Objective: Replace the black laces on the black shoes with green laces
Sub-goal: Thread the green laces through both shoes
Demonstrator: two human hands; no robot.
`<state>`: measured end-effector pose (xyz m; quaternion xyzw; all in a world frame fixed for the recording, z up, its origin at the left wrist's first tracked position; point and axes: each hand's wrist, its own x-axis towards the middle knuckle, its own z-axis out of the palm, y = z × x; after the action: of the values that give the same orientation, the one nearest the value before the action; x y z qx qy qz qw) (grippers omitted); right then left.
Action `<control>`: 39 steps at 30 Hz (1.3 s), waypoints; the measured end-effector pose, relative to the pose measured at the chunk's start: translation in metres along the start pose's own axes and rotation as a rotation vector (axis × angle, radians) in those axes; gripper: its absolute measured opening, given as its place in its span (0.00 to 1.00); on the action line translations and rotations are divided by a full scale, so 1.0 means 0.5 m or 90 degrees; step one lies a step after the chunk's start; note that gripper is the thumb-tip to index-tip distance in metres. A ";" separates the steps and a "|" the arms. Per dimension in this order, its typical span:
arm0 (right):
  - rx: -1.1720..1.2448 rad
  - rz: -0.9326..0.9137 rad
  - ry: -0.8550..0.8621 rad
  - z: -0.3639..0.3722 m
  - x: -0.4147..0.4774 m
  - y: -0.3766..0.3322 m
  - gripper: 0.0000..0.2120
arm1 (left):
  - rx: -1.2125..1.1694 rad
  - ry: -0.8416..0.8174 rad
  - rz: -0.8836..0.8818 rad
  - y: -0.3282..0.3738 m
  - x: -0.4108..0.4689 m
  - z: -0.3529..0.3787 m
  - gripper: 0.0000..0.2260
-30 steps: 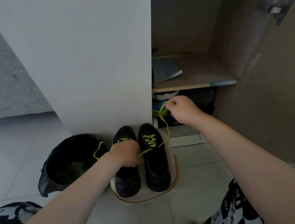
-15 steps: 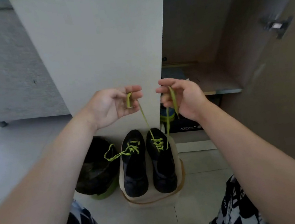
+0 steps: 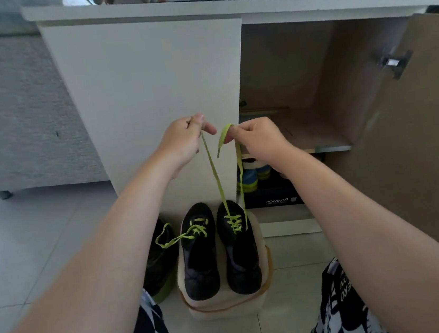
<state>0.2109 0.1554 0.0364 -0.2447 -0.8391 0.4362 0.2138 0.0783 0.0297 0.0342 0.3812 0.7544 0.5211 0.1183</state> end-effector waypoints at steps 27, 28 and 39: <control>-0.343 0.177 -0.371 0.159 -0.016 0.346 0.15 | 0.439 -0.463 -0.043 -0.299 -0.056 0.239 0.08; -0.351 0.174 -0.373 0.167 -0.018 0.356 0.17 | 0.432 -0.452 -0.043 -0.311 -0.061 0.250 0.12; -0.263 0.245 -0.356 0.164 -0.011 0.422 0.15 | 0.348 -0.354 -0.029 -0.346 -0.059 0.247 0.06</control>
<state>0.2155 0.2062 -0.1842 -0.3071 -0.8739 0.3403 -0.1620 0.0915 0.0664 -0.1770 0.5088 0.8126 0.1750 0.2241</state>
